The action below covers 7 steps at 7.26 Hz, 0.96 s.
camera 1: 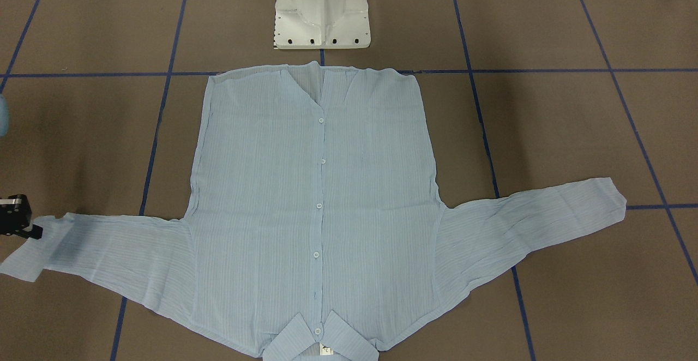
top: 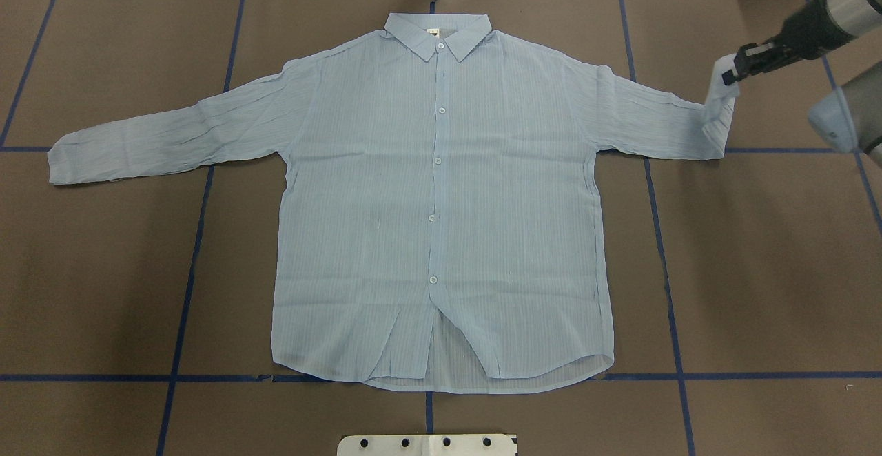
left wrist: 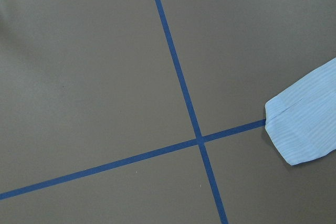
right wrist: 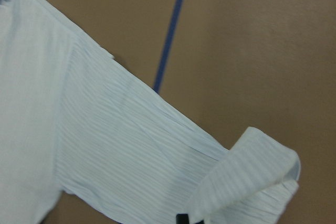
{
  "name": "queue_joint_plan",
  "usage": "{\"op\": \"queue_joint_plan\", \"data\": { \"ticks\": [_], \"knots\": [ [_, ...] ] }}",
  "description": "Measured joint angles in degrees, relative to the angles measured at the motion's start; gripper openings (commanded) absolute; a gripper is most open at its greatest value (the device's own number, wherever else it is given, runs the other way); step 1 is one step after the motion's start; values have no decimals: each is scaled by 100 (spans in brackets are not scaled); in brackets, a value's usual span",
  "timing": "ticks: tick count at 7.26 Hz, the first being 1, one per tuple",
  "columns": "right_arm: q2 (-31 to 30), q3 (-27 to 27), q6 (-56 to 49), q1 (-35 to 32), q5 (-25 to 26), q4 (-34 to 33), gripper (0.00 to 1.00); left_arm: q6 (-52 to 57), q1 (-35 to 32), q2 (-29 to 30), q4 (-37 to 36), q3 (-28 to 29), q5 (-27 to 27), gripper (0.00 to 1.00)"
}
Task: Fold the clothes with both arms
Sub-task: 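Grasp the sleeve cuff with the right gripper and lift it, then carry the sleeve across the shirt body toward the other sleeve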
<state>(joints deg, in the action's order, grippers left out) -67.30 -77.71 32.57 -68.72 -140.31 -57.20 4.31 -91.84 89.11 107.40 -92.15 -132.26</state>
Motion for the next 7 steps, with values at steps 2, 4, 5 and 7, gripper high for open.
{"op": "queue_joint_plan", "data": {
  "ticks": [2, 4, 5, 7],
  "knots": [
    [903, -286, 1527, 452, 36, -3, 0, 2, -5, -29, 0, 10, 5, 99],
    [1797, -342, 2651, 1023, 469, -26, 0, -9, -11, -57, -5, 13, 9, 99],
    [2101, -341, 2917, 1366, 861, -30, 0, -12, -14, -64, -7, 29, 12, 99],
    [2477, -284, 3099, 1940, 1594, -50, 0, -6, -17, -50, -7, 142, 10, 99]
  ]
}}
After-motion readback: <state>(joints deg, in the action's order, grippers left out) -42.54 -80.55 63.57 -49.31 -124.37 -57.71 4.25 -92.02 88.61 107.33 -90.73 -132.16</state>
